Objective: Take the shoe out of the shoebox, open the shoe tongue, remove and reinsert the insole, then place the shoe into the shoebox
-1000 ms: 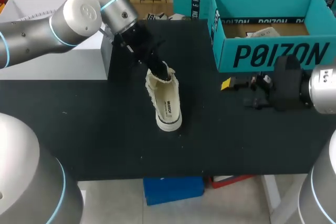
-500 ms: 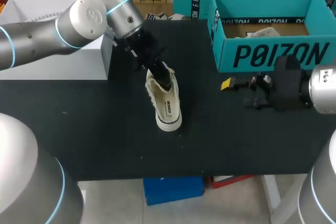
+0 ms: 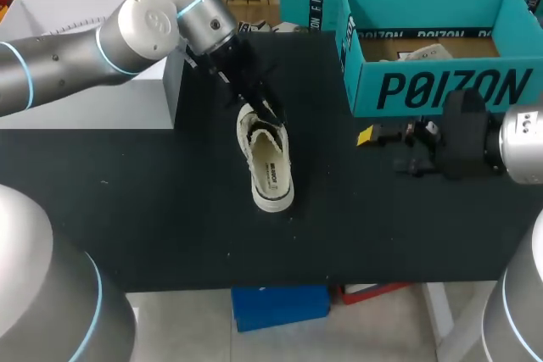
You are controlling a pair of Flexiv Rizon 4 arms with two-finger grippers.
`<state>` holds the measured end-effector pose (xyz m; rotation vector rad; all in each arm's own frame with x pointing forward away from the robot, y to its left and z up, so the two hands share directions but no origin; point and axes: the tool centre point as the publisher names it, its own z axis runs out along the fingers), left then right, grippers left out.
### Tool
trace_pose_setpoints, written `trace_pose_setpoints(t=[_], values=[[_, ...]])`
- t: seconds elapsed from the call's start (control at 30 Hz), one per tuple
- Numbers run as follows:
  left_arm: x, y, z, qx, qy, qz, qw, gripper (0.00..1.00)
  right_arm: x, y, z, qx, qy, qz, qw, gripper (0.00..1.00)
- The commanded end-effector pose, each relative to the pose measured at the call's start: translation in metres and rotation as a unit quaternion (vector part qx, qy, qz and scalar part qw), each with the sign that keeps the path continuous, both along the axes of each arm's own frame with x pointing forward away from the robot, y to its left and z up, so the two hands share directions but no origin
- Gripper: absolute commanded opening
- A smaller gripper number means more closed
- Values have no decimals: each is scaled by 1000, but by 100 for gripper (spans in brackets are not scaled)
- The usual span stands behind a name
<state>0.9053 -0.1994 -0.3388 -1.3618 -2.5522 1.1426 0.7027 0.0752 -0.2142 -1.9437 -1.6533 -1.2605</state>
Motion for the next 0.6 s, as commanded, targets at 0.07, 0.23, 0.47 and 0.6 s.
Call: trace_pose_setpoints(t=[0.07, 0.23, 0.47, 0.6], values=[[-2, 20, 28, 8, -24, 7, 1000, 0, 0, 1, 0, 0, 0, 0, 1000, 100], [0, 38, 34, 19, -30, 13, 999, 0, 0, 1, 0, 0, 0, 0, 1000, 100], [-5, 55, 32, 47, -37, 11, 998, 0, 0, 1, 0, 0, 0, 0, 1000, 100], [-6, 63, 33, 60, -46, 9, 997, 0, 0, 1, 0, 0, 0, 0, 1000, 100]])
